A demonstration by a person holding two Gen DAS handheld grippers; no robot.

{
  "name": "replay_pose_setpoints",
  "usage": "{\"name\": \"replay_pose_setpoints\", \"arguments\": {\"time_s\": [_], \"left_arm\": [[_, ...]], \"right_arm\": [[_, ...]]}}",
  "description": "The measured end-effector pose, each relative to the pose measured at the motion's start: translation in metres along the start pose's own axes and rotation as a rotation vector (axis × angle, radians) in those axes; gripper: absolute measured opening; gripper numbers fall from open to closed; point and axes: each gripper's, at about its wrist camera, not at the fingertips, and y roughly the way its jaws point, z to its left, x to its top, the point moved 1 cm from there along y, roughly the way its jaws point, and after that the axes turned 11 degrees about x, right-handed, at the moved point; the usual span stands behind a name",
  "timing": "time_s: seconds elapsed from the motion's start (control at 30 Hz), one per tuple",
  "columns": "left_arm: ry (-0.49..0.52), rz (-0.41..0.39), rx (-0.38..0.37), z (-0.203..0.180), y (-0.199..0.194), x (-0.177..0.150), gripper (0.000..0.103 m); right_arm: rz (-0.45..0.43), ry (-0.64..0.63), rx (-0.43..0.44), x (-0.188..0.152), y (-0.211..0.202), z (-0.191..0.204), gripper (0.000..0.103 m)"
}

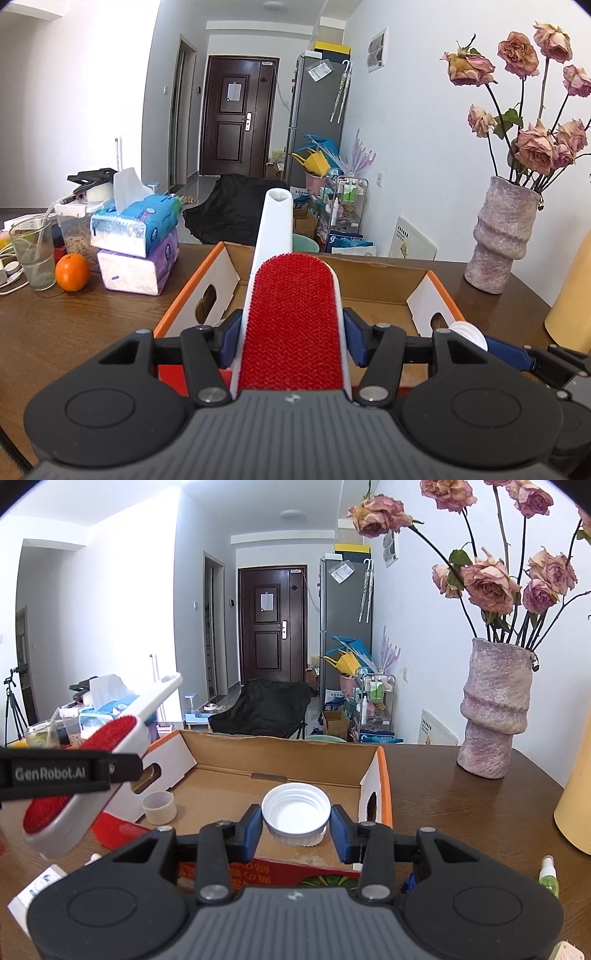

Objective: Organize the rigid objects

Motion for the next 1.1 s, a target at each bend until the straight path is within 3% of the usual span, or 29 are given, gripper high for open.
{"name": "replay_pose_setpoints", "arguments": {"time_s": [1.1], "left_arm": [[0.007,-0.006,0.018,-0.017,0.09,0.042,0.057]], "right_arm": [[0.008,-0.011,0.0,0.036,0.083,-0.024,0.039]]}}
